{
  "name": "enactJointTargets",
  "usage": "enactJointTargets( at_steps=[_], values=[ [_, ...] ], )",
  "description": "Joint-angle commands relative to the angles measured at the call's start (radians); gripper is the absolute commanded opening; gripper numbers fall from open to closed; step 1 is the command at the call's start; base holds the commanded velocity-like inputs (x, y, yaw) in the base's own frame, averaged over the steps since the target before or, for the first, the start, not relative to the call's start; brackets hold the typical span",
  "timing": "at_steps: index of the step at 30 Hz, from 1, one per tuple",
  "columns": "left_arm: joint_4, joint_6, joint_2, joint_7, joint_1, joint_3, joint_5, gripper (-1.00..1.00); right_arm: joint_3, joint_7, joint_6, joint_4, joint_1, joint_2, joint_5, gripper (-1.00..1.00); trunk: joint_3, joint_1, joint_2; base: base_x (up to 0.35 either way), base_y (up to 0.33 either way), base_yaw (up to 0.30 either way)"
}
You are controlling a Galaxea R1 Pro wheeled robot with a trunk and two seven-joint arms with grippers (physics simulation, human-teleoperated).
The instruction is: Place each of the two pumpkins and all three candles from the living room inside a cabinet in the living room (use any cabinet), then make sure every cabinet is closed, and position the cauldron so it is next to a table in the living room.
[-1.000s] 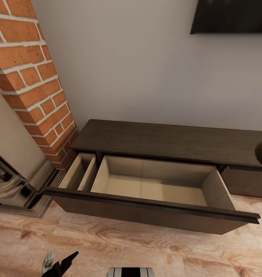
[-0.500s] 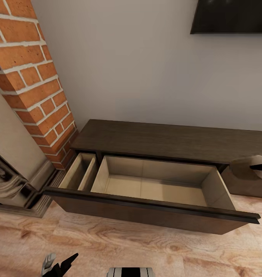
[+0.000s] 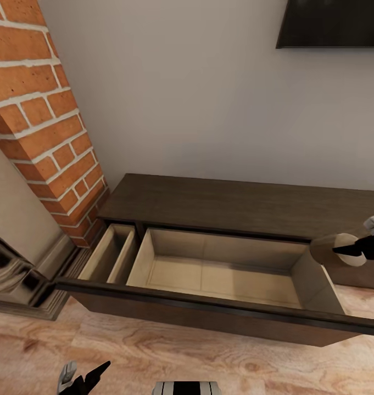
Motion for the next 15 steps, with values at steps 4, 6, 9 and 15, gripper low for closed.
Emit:
enactJointTargets(
  at_steps=[4, 6, 9, 15],
  values=[
    [0.0, 0.01, 0.0, -0.003, 0.0, 0.001, 0.006, 1.0, 0.048, 0.008, -0.001, 0.001, -0.005, 0.003, 0.01, -1.0, -0.001, 0.0, 0.0, 0.024, 0.0, 0.0],
    [0.0, 0.01, 0.0, -0.003, 0.0, 0.001, 0.007, 1.0, 0.064, 0.009, -0.001, 0.001, -0.005, 0.021, 0.009, -1.0, -0.001, 0.0, 0.0, 0.008, 0.0, 0.0],
    [0.0, 0.01, 0.0, -0.003, 0.0, 0.001, 0.006, 1.0, 0.08, 0.011, -0.002, 0.002, -0.005, 0.052, 0.01, -1.0, -0.001, 0.0, 0.0, 0.004, 0.0, 0.0],
    [0.0, 0.01, 0.0, -0.003, 0.0, 0.001, 0.005, 1.0, 0.154, 0.007, -0.002, 0.006, -0.005, 0.127, 0.012, -1.0, -0.001, 0.0, 0.0, 0.0, 0.0, 0.0]
  ],
)
